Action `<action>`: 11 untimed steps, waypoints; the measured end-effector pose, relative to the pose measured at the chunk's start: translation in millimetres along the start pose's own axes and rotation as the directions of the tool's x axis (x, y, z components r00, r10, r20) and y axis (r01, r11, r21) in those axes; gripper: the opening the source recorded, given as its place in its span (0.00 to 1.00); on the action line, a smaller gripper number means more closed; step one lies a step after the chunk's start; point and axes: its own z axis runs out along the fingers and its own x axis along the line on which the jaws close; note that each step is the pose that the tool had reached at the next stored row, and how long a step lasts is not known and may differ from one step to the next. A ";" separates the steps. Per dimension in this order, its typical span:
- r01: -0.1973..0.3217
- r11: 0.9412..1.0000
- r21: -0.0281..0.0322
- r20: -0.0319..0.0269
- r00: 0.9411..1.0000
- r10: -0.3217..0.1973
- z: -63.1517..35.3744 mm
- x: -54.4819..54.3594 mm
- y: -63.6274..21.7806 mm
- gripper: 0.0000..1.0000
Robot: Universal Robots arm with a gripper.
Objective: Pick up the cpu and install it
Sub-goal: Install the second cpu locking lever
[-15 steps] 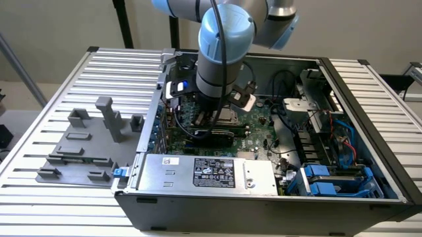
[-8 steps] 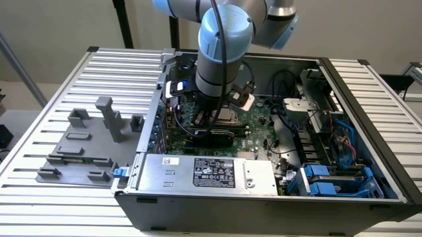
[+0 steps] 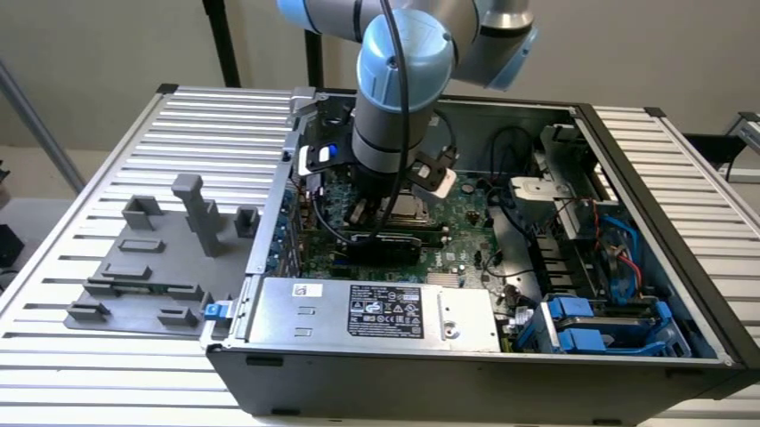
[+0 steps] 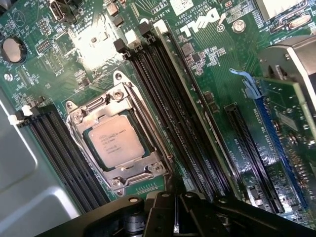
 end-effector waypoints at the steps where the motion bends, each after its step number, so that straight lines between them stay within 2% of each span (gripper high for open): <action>1: 0.000 1.000 0.000 0.001 1.000 0.000 0.6 0.4 -0.2 0.11; 4: -0.001 1.000 -0.002 0.008 1.000 0.001 1.8 1.4 -0.6 0.11; 8: -0.003 1.000 -0.008 0.023 1.000 0.003 2.0 1.7 -0.8 0.11; 11: -0.004 1.000 -0.006 0.030 1.000 0.005 0.2 2.1 -1.2 0.11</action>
